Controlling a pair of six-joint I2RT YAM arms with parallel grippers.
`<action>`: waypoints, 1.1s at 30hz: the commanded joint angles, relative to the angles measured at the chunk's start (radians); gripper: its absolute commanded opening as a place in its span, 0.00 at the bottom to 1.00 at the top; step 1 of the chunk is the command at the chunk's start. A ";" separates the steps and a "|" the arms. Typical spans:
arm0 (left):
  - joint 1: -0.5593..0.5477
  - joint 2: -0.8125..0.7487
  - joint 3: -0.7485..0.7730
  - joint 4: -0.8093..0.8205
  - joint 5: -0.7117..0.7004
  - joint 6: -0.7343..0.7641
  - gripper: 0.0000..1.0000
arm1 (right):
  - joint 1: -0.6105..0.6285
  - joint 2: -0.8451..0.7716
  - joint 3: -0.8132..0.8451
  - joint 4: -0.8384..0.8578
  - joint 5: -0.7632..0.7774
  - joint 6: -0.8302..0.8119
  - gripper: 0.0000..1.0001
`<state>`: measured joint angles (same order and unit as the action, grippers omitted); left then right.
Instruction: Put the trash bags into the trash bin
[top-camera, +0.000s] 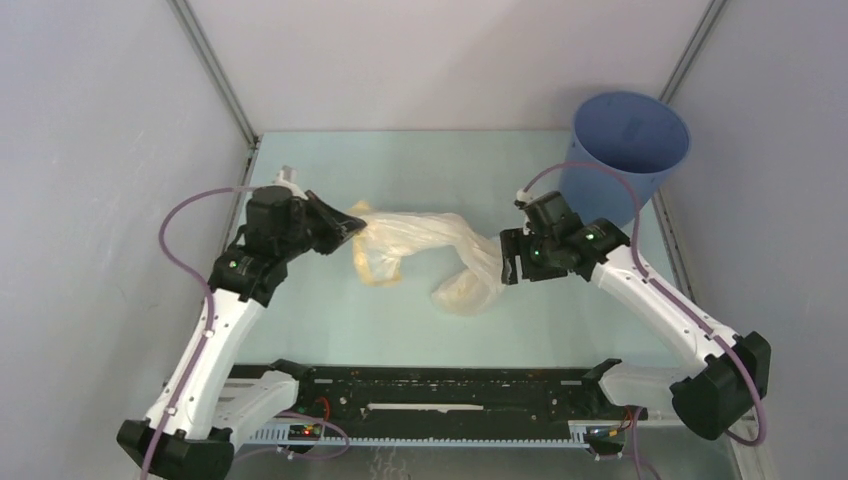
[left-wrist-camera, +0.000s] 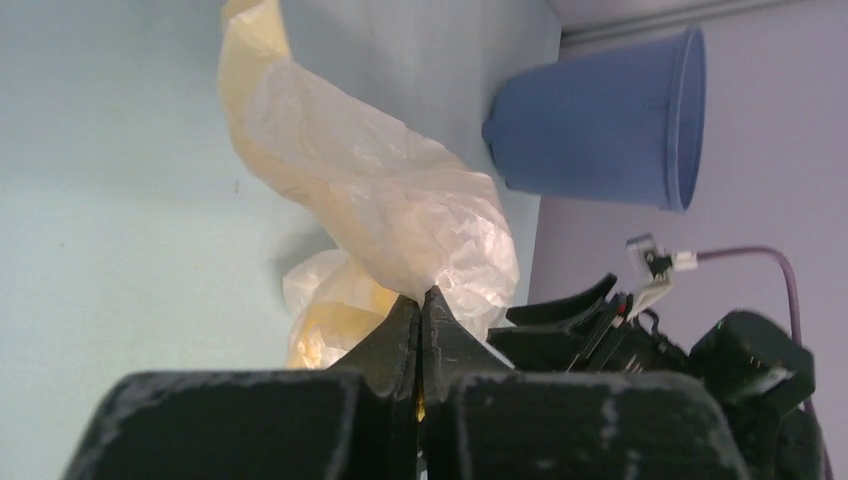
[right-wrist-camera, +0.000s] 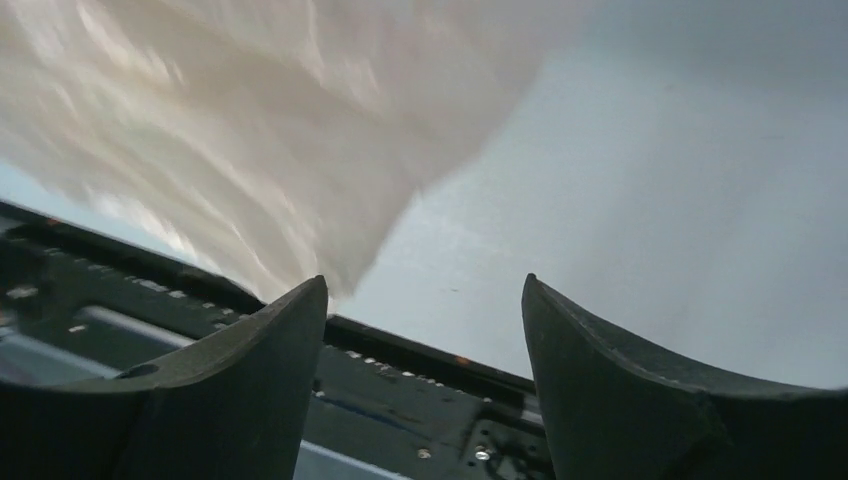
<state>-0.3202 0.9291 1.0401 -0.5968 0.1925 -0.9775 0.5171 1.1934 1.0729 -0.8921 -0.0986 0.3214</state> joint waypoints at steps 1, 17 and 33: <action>0.116 -0.019 0.090 -0.092 0.105 0.021 0.00 | 0.156 0.041 0.162 -0.127 0.399 -0.046 0.82; 0.190 -0.152 0.006 0.099 0.141 -0.477 0.00 | 0.320 -0.005 0.326 0.300 -0.196 -0.068 1.00; 0.178 -0.182 0.009 0.031 0.158 -0.525 0.00 | 0.621 0.274 0.472 0.435 -0.010 0.001 0.90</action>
<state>-0.1398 0.7715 1.0554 -0.5659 0.3405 -1.4769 1.0813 1.4342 1.4609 -0.4690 -0.2520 0.3462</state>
